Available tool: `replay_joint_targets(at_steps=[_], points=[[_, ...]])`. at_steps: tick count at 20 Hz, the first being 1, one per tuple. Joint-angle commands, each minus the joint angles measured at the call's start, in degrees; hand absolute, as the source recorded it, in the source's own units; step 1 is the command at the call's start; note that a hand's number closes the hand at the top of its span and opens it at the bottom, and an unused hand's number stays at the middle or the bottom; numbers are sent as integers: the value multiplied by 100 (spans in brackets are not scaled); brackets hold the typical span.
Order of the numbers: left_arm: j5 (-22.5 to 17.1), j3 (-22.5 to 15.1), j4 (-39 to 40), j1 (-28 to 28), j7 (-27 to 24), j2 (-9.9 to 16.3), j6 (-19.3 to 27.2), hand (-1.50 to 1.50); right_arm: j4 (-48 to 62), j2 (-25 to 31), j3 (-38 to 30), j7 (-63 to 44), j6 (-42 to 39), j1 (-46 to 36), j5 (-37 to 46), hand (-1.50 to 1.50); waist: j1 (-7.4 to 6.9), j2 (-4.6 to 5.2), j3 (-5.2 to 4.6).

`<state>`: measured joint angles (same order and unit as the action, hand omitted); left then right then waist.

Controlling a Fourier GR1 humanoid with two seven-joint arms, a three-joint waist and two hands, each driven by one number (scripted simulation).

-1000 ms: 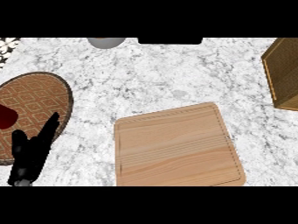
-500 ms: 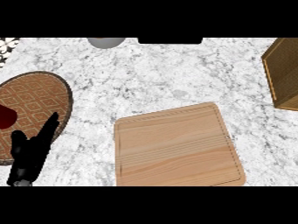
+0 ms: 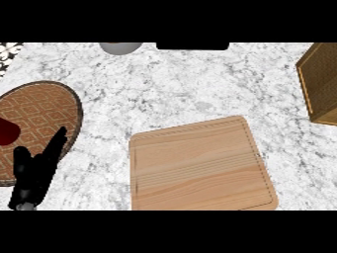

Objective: Pick the squash from the cutting board and place it in the basket

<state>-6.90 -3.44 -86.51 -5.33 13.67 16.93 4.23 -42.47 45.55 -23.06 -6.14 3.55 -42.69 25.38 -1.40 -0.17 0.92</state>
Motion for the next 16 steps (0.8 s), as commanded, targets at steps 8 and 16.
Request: replay_joint_targets(at_steps=[8, 16], points=[[91, -168, 447, -236, 196, -308, -2, 0, 867, 574, -697, 598, 66, -366, -461, -150, 62, 54, -87], [60, 19, 555, -230, 149, -249, -92, 0, 1303, 1301, -1323, 861, -104, 192, -850, -150, 172, 40, -87]])
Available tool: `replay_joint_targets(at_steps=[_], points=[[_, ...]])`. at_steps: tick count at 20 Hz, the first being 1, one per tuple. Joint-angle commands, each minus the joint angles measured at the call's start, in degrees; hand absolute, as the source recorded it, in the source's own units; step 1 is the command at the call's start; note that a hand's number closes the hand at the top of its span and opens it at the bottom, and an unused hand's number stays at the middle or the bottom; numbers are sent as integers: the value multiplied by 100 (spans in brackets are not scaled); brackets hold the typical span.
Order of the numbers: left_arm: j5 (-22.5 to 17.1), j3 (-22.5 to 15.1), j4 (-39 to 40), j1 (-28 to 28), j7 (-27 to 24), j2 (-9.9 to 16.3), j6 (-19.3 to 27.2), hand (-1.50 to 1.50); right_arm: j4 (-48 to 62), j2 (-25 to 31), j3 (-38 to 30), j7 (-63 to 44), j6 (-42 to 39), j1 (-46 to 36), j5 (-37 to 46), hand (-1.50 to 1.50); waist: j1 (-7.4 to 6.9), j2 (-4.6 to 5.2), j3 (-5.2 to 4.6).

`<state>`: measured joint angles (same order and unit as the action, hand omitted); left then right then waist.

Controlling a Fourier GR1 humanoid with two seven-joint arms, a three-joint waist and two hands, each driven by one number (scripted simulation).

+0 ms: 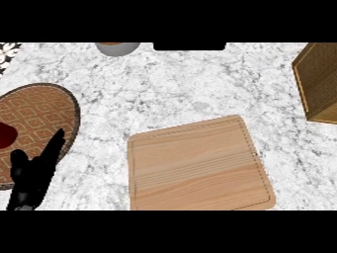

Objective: Pick the squash from the cutting board and place it in the basket

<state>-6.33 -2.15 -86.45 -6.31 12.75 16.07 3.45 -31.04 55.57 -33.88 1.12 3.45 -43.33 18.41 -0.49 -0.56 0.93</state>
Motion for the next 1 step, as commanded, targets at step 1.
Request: replay_joint_targets(at_steps=[1], points=[[-16, -175, 344, -295, 224, -209, -41, 0, 165, 435, -293, -28, -256, 306, -216, -150, 81, 61, -90]])
